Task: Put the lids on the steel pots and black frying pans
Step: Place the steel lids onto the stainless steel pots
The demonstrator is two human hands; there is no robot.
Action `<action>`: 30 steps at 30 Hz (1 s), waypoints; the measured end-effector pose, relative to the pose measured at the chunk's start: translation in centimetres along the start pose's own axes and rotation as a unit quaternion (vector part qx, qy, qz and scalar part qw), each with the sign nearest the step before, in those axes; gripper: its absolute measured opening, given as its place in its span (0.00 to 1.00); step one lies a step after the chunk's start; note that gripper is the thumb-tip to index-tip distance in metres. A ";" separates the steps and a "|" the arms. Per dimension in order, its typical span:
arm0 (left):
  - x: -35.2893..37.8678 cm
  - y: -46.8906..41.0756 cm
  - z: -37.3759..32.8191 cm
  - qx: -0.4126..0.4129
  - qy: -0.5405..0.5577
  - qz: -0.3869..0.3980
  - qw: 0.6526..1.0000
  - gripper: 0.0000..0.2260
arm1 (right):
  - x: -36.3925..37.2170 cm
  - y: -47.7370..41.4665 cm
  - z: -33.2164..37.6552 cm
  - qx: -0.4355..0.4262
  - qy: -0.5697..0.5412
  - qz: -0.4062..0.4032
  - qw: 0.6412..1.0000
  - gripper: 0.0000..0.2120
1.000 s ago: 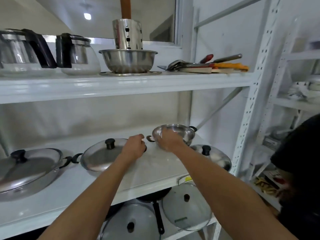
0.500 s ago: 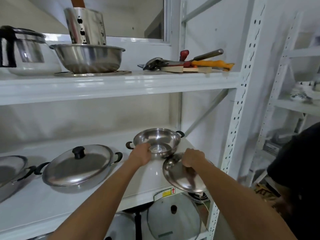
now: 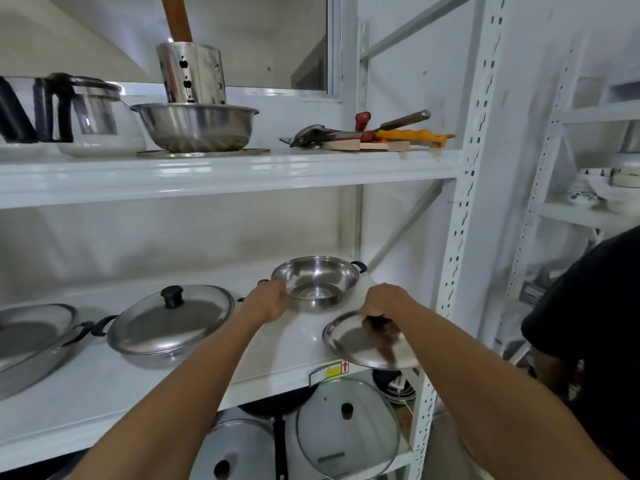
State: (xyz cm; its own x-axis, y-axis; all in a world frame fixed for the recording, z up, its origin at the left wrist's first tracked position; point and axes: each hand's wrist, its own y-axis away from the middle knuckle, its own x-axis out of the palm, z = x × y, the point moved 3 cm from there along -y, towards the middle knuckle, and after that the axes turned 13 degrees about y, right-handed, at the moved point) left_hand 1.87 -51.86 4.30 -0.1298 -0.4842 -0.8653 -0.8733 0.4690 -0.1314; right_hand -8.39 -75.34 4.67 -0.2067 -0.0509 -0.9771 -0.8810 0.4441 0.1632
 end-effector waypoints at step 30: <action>0.2 -10.5 6.9 -0.099 0.031 -0.026 0.994 0.17 | -6.5 -15.9 9.6 -0.098 -0.159 -0.223 0.957 0.15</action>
State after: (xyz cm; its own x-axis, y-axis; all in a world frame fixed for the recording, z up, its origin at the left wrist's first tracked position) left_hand 14.29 -51.80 2.15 -0.1061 -0.5518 -0.8272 -0.9543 0.2902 -0.0712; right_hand 11.06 -73.51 7.12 0.3207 0.0931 -0.9426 -0.9209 0.2633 -0.2873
